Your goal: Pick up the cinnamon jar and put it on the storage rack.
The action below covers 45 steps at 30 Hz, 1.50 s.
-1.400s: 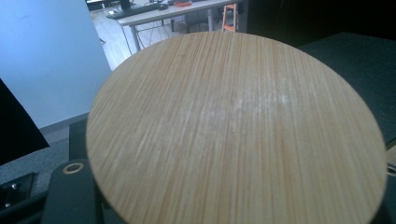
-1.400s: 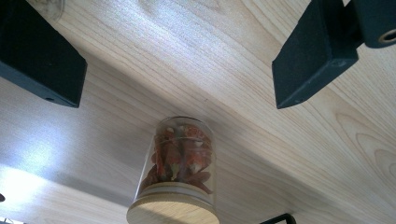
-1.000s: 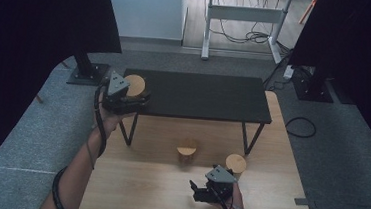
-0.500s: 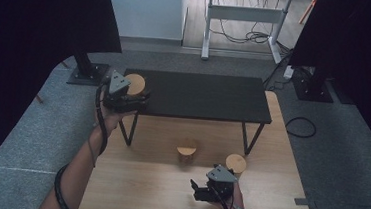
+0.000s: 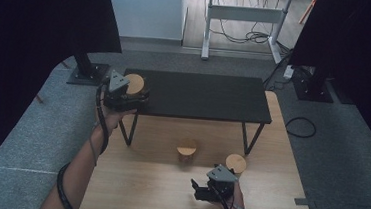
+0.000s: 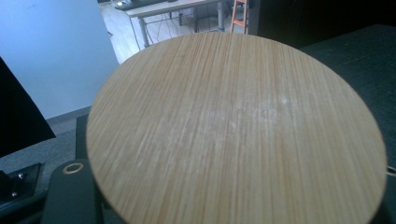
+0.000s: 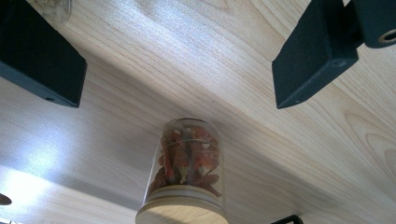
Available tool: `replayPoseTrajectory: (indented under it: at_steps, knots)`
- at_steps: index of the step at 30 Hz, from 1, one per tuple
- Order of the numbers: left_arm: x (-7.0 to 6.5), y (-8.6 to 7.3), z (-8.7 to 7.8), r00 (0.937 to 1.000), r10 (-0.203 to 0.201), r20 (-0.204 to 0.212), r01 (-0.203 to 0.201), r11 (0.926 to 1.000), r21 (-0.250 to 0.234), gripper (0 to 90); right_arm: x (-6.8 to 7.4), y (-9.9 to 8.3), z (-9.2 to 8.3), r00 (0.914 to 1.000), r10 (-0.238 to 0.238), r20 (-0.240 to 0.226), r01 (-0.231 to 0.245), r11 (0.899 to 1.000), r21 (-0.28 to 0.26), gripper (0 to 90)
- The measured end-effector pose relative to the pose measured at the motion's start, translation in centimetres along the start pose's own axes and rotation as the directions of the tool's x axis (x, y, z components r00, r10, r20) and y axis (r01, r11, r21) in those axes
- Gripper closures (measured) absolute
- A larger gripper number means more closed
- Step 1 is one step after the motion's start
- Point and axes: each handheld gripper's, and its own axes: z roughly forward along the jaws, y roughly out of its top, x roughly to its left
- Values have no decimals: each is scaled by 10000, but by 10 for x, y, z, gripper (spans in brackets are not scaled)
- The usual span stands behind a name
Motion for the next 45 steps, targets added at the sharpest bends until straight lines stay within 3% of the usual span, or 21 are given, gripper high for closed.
replayPoseTrajectory:
  at_steps: [11, 16, 20, 38, 43, 45]
  knots:
    - [2, -1, 5, 9999, -167, 8, 167, 9998, 63, 250, 0, 0, 0, 10000, -5, 18, 5, 10000, -3, 26]
    - [-1, 1, 9, 10000, -66, -73, 68, 9998, 183, 247, 0, 0, 0, 10000, -36, 8, 36, 10000, -7, 26]
    - [2, 3, 13, 9996, -268, -50, 269, 9993, 264, 234, 0, 1, -1, 10000, -55, 13, 55, 10000, -46, 26]
    - [0, 6, 13, 9997, -191, -124, 195, 9991, 370, 230, 1, 1, 0, 10000, -87, -8, 87, 10000, -24, 25]
    - [-10, 18, 13, 9975, 286, -649, -235, 9967, 777, 128, 0, 1, -1, 10000, -4, -94, 4, 10000, -77, 26]
    - [-10, 18, 10, 9974, 86, -709, -36, 9976, 697, 73, -1, 1, -3, 9999, 49, -138, -50, 9999, -138, 25]
